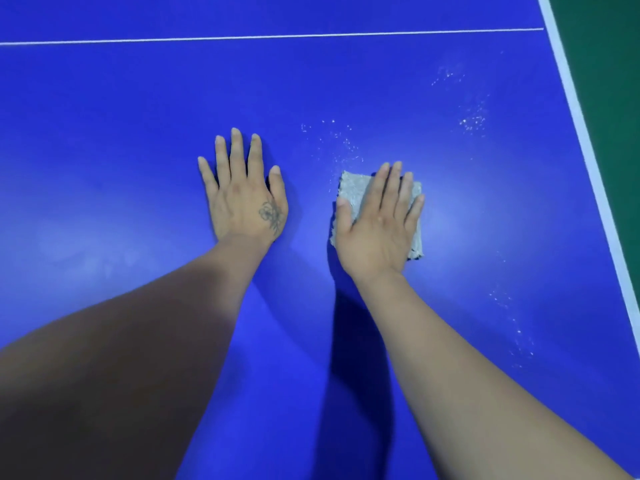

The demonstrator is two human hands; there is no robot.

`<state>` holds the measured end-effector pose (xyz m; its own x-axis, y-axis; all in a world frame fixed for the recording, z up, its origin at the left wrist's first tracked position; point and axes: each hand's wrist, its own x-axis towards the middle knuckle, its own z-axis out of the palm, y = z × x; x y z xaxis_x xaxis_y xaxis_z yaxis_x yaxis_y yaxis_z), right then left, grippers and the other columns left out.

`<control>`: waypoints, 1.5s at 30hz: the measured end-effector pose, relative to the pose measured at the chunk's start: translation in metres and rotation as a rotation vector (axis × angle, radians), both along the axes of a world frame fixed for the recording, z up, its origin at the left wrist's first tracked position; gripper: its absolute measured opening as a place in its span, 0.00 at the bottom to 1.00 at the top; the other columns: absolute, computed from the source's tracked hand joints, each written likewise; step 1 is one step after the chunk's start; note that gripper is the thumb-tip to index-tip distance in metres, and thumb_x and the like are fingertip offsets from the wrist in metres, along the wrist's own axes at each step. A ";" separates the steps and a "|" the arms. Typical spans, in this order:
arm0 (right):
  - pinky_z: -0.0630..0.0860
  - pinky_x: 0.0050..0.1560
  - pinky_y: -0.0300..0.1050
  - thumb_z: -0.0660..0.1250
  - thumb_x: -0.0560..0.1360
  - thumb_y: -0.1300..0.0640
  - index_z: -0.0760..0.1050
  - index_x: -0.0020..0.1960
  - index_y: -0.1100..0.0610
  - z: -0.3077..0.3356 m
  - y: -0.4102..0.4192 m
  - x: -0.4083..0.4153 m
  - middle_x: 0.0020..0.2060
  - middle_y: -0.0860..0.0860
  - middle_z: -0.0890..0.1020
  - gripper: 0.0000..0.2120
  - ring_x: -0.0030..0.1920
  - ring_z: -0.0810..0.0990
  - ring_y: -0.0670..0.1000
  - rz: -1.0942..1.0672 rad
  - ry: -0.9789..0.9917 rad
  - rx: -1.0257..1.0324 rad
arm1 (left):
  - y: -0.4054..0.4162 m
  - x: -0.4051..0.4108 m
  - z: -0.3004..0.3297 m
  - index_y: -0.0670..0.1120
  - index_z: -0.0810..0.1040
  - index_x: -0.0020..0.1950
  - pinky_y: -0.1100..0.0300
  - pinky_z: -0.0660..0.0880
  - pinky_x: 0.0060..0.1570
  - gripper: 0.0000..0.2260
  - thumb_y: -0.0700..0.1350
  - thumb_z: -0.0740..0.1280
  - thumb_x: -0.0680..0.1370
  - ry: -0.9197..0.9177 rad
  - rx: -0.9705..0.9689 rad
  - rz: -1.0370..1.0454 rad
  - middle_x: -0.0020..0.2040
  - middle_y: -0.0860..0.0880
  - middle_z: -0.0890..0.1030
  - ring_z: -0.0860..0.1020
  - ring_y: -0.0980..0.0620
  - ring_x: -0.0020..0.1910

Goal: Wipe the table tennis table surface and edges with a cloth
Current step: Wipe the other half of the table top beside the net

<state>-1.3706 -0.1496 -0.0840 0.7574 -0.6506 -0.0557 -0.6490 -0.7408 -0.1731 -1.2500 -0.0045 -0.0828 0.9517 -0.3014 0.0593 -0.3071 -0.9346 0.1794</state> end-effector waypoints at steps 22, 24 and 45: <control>0.46 0.83 0.64 0.45 0.87 0.40 0.52 0.86 0.58 -0.002 -0.011 0.019 0.86 0.54 0.50 0.33 0.86 0.46 0.57 0.006 -0.010 -0.024 | 0.001 0.004 -0.006 0.49 0.61 0.86 0.39 0.50 0.84 0.26 0.49 0.49 0.87 -0.011 -0.027 0.027 0.88 0.48 0.57 0.51 0.44 0.87; 0.46 0.83 0.65 0.42 0.87 0.42 0.51 0.86 0.58 -0.002 -0.008 0.048 0.86 0.53 0.49 0.32 0.86 0.46 0.57 -0.051 -0.016 -0.010 | 0.001 0.005 -0.007 0.49 0.62 0.86 0.39 0.50 0.84 0.25 0.49 0.49 0.88 -0.014 -0.041 0.030 0.87 0.48 0.58 0.52 0.44 0.87; 0.47 0.84 0.64 0.48 0.86 0.37 0.53 0.86 0.57 0.003 -0.061 0.047 0.86 0.53 0.52 0.35 0.86 0.48 0.57 0.184 0.010 -0.019 | -0.004 0.007 -0.005 0.48 0.55 0.88 0.37 0.51 0.84 0.28 0.48 0.46 0.86 0.022 0.055 0.092 0.88 0.47 0.53 0.49 0.43 0.88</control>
